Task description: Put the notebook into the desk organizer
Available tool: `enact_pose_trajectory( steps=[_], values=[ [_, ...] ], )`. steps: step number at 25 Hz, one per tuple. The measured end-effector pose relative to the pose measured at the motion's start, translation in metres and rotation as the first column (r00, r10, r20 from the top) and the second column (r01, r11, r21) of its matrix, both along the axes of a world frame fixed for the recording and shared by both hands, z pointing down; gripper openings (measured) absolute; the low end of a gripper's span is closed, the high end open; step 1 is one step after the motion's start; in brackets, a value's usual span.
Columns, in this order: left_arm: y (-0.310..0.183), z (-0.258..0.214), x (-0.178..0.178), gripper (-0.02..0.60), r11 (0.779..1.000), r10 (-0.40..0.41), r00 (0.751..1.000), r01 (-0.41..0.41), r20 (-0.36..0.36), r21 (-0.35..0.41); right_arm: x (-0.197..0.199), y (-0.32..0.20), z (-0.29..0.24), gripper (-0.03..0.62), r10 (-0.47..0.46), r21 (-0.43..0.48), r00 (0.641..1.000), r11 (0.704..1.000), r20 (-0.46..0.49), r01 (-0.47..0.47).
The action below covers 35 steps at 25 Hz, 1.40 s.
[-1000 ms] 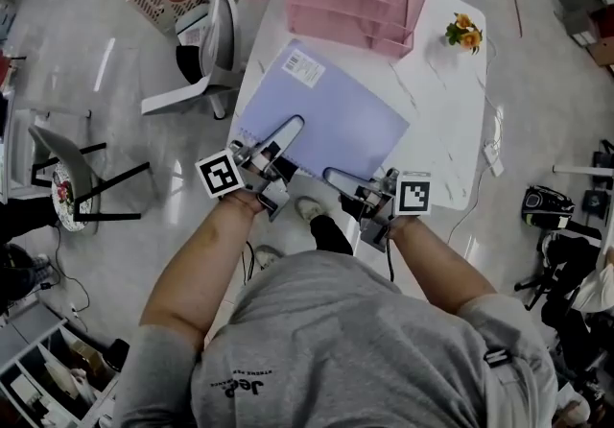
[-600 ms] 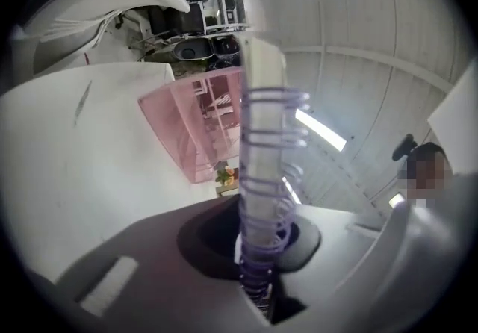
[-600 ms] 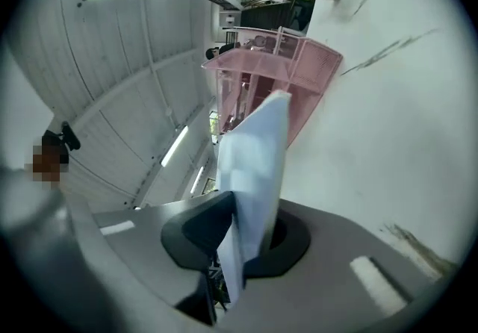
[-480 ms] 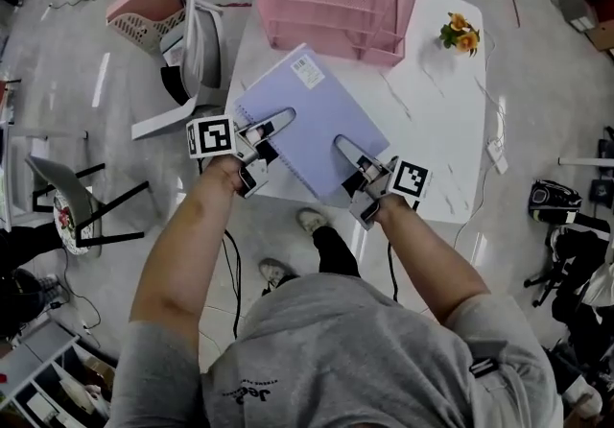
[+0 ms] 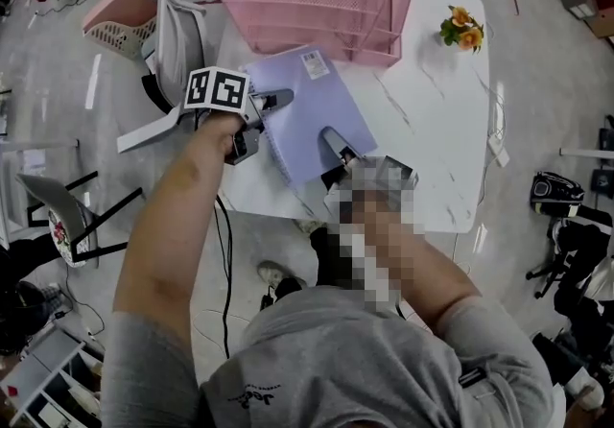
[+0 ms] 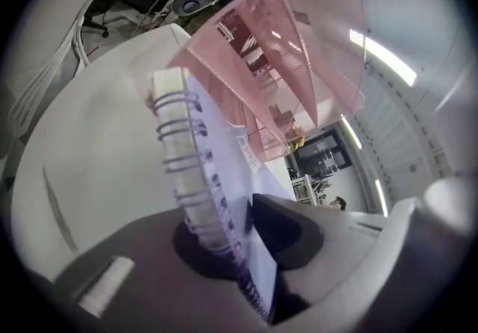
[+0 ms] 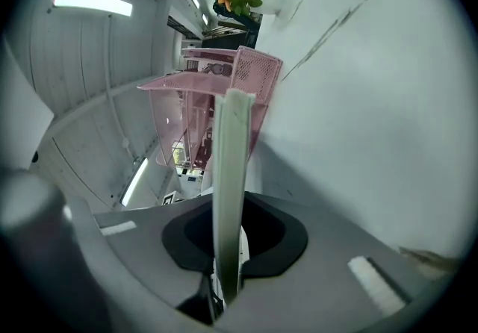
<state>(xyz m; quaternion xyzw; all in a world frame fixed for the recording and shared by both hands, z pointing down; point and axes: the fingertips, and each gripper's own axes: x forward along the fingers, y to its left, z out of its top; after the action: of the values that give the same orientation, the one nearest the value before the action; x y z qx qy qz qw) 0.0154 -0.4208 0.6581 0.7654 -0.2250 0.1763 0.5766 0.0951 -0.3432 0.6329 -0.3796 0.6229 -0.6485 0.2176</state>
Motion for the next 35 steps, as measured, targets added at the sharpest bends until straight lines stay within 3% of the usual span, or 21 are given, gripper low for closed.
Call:
enact_pose_trajectory(
  steps=[5, 11, 13, 16, 20, 23, 25, 27, 29, 31, 35],
  values=[
    [-0.031, 0.005, 0.011, 0.123, 1.000, 0.014, 1.000, -0.014, 0.026, 0.019, 0.008, -0.025, 0.007, 0.031, 0.087, 0.005, 0.996, 0.996, 0.003, -0.087],
    [-0.058, -0.002, 0.014, 0.148, 0.992, -0.113, 0.993, 0.115, -0.034, 0.053, 0.010, -0.043, 0.006, 0.030, 0.227, 0.019, 0.973, 0.974, 0.037, -0.227],
    [-0.055, -0.003, 0.013, 0.217, 0.989, -0.138, 0.989, 0.140, -0.057, 0.038, 0.009, -0.045, 0.010, 0.029, 0.266, 0.006, 0.962, 0.964, 0.059, -0.267],
    [-0.037, -0.002, 0.010, 0.265, 0.991, -0.133, 0.988, 0.133, -0.080, 0.001, 0.006, -0.055, 0.011, 0.030, 0.310, 0.002, 0.942, 0.950, 0.128, -0.313],
    [0.002, -0.004, 0.005, 0.270, 0.993, -0.100, 0.987, 0.091, -0.127, -0.079, 0.009, -0.071, 0.008, 0.031, 0.343, 0.020, 0.934, 0.938, 0.098, -0.346],
    [0.027, -0.009, 0.005, 0.222, 0.991, -0.082, 0.980, 0.060, -0.182, -0.123, 0.005, -0.089, 0.002, 0.031, 0.349, 0.043, 0.930, 0.934, 0.116, -0.356],
    [0.025, -0.014, 0.004, 0.161, 0.992, -0.097, 0.974, 0.077, -0.205, -0.102, 0.003, -0.098, 0.005, 0.031, 0.357, 0.029, 0.926, 0.931, 0.122, -0.363],
    [0.011, -0.015, 0.000, 0.141, 0.991, -0.121, 0.971, 0.108, -0.205, -0.073, 0.000, -0.105, 0.009, 0.032, 0.346, 0.003, 0.930, 0.937, 0.120, -0.349],
    [-0.007, -0.015, -0.005, 0.118, 0.987, -0.159, 0.966, 0.151, -0.202, -0.056, -0.005, -0.109, 0.011, 0.043, 0.298, -0.003, 0.949, 0.954, 0.101, -0.299],
    [-0.025, -0.016, -0.008, 0.106, 0.981, -0.192, 0.961, 0.188, -0.200, -0.035, -0.013, -0.108, 0.009, 0.100, 0.225, 0.012, 0.971, 0.974, 0.076, -0.227],
    [-0.049, -0.015, -0.010, 0.104, 0.979, -0.201, 0.960, 0.203, -0.196, -0.008, -0.022, -0.109, 0.010, 0.109, 0.140, 0.030, 0.990, 0.990, 0.031, -0.141]
  ],
)
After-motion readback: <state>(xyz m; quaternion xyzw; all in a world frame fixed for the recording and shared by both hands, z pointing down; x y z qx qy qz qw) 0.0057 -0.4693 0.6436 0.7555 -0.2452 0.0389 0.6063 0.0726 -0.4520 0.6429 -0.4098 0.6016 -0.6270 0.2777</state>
